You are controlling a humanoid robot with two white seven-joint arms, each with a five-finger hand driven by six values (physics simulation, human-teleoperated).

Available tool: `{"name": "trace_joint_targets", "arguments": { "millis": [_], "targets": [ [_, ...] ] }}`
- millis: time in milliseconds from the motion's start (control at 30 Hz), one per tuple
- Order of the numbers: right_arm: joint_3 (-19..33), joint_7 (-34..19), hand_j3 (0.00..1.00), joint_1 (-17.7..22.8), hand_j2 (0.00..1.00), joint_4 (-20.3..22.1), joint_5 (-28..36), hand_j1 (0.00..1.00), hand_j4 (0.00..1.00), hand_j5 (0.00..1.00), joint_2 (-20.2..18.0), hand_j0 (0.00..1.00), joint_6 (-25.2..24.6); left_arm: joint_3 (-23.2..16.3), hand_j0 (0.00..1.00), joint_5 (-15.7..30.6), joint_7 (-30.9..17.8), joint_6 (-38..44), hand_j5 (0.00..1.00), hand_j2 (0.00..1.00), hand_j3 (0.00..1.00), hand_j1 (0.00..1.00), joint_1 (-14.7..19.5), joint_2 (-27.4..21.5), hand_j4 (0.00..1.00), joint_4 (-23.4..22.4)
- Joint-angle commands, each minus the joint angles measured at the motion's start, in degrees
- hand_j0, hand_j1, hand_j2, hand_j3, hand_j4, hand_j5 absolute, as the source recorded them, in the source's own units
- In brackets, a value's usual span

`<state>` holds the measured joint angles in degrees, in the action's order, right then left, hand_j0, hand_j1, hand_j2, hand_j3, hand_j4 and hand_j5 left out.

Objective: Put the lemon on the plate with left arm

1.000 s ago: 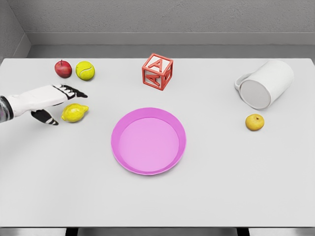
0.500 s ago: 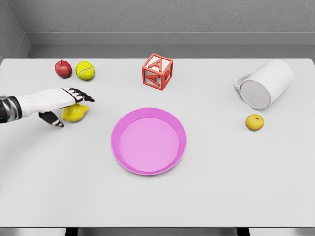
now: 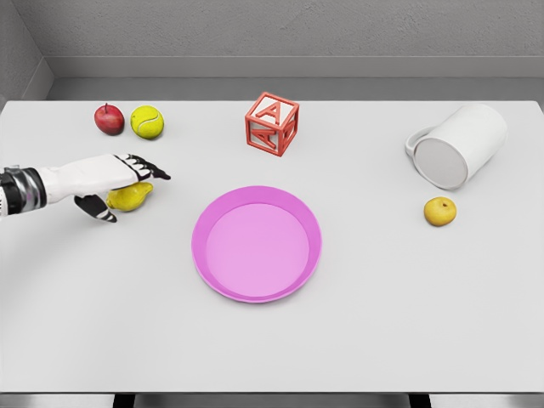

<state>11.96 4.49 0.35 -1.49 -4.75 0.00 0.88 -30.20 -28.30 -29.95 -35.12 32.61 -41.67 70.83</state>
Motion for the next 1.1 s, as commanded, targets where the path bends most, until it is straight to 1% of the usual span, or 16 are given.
{"name": "trace_joint_targets", "arguments": {
  "millis": [0,167,200,233,267,300,600,633,700,800,833,1033,1067],
  "targets": [
    [-0.01,0.0,1.0,0.0,1.0,0.0,0.01,1.0,1.0,1.0,0.0,1.0,0.0,-0.83,1.0,0.27,-0.02,0.12,1.0,1.0,1.0,1.0,0.0,0.37,1.0,0.01],
    [0.08,0.0,1.0,0.0,1.0,0.0,0.01,1.0,1.0,1.0,0.0,1.0,0.0,-1.0,1.0,0.35,-0.02,0.12,1.0,1.0,1.0,1.0,0.09,0.54,1.0,-0.87],
    [-0.01,0.0,1.0,0.0,1.0,0.0,0.01,1.0,1.0,1.0,0.0,1.0,0.0,-1.0,0.98,0.35,-0.02,0.12,0.98,0.98,0.98,0.98,0.09,0.54,0.98,-1.57],
    [-0.01,0.0,1.0,0.0,1.0,0.0,0.01,1.0,1.0,1.0,0.0,1.0,0.0,-1.0,0.93,0.35,-0.02,0.12,0.93,0.93,0.93,0.93,0.26,0.54,0.93,-1.66],
    [-0.01,0.0,1.0,0.0,1.0,0.0,0.01,1.0,1.0,1.0,0.0,1.0,0.0,-1.0,0.91,0.27,-0.1,0.12,0.91,0.91,0.91,0.91,0.35,0.54,0.91,-1.66],
    [-0.01,0.0,1.0,0.0,1.0,0.0,0.01,1.0,1.0,1.0,0.0,1.0,0.0,-0.92,0.83,0.27,-0.19,0.12,0.83,0.83,0.83,0.83,0.35,0.54,0.83,-1.66],
    [-0.01,0.0,1.0,0.0,1.0,0.0,0.01,1.0,1.0,1.0,0.0,1.0,0.0,-1.0,0.82,0.62,-0.37,0.12,0.82,0.82,0.82,0.82,0.79,0.45,0.82,-1.57],
    [-0.01,0.0,1.0,0.0,1.0,0.0,0.01,1.0,1.0,1.0,0.0,1.0,0.0,-1.7,0.82,0.62,-0.28,0.12,0.82,0.82,0.82,0.82,0.79,0.54,0.82,-1.57],
    [-0.01,0.0,1.0,0.0,1.0,0.0,0.01,1.0,1.0,1.0,0.0,1.0,0.0,-2.94,0.76,0.7,-0.28,0.12,0.76,0.76,0.76,0.76,0.88,0.54,0.76,-1.4],
    [-0.01,0.0,1.0,0.0,1.0,0.0,0.01,1.0,1.0,1.0,0.0,1.0,0.0,-2.94,0.73,0.71,-0.28,0.12,0.73,0.73,0.73,0.73,1.06,0.54,0.73,-1.4],
    [-0.01,0.0,1.0,0.0,1.0,0.0,0.01,1.0,1.0,1.0,0.0,1.0,0.0,-2.94,0.69,0.71,-0.28,0.12,0.69,0.69,0.69,0.69,1.06,0.54,0.69,-1.4],
    [-0.01,0.0,1.0,0.0,1.0,0.0,0.01,1.0,1.0,1.0,0.0,1.0,0.0,-2.94,0.6,0.88,-0.19,0.12,0.6,0.6,0.6,0.6,1.32,0.37,0.6,-1.57],
    [-0.01,0.0,1.0,0.0,1.0,0.0,0.01,1.0,1.0,1.0,0.0,1.0,0.0,-2.94,0.54,0.88,-0.19,0.12,0.54,0.54,0.54,0.54,1.32,0.37,0.54,-1.57]
  ]
}}
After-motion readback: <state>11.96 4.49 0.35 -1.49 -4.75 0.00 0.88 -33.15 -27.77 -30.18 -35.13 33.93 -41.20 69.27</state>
